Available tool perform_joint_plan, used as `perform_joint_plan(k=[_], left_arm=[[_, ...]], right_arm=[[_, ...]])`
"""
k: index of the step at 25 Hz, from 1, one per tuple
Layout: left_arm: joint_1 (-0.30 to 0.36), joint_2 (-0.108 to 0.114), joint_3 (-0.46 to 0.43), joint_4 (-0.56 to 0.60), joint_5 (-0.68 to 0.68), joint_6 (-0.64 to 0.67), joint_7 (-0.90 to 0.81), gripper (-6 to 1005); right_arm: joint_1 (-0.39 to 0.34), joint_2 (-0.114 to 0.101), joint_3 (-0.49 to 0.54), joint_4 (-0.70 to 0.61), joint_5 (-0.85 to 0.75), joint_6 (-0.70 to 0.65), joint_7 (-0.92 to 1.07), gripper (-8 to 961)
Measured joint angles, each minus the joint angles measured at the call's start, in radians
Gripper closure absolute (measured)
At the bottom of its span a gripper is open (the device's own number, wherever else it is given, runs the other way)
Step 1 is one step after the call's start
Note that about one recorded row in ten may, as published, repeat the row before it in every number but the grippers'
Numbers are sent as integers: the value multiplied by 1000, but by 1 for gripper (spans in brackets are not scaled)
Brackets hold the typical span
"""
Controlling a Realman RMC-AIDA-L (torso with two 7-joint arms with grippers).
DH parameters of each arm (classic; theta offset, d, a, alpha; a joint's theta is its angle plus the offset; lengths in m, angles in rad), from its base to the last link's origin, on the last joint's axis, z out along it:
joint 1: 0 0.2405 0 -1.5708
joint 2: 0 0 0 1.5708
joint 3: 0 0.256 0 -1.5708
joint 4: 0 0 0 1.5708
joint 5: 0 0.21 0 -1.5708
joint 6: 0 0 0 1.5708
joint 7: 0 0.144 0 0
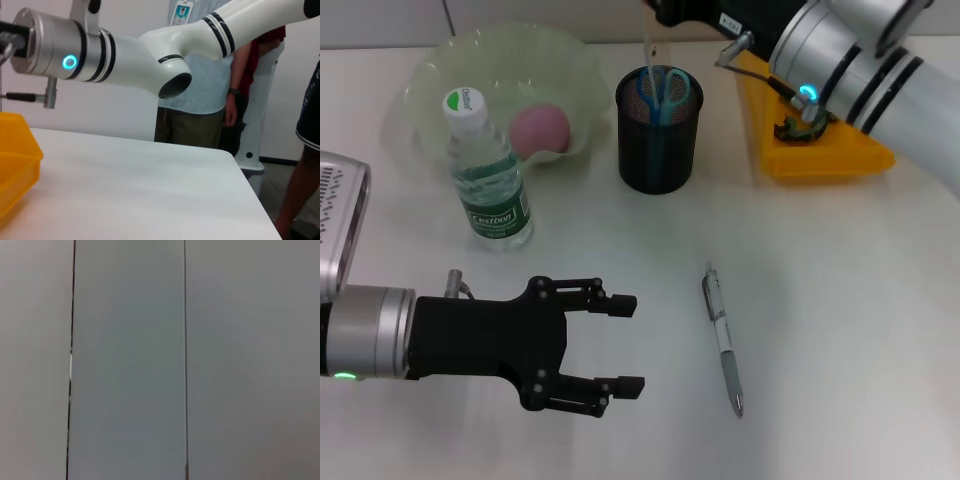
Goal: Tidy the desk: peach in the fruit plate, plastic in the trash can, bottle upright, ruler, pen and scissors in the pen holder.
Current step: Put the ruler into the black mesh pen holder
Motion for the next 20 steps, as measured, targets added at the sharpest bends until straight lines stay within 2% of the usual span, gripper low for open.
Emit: perform_joint_plan(k=[7, 13, 18, 20], left_arm=[[3, 0, 0, 0, 3, -1, 8, 197], [5, 0, 0, 0, 2, -1, 8, 197], [4, 0, -2, 0, 0, 1, 8, 197], [6, 0, -6, 0, 0, 3, 8, 197]], right_arm=[[-18, 2, -34, 2, 0, 12, 33, 546], [-98, 2, -65, -63, 0, 2, 44, 544], [-137, 1, -69, -80, 0, 0, 71, 542], [-157, -2, -70, -101, 0, -1, 84, 460]])
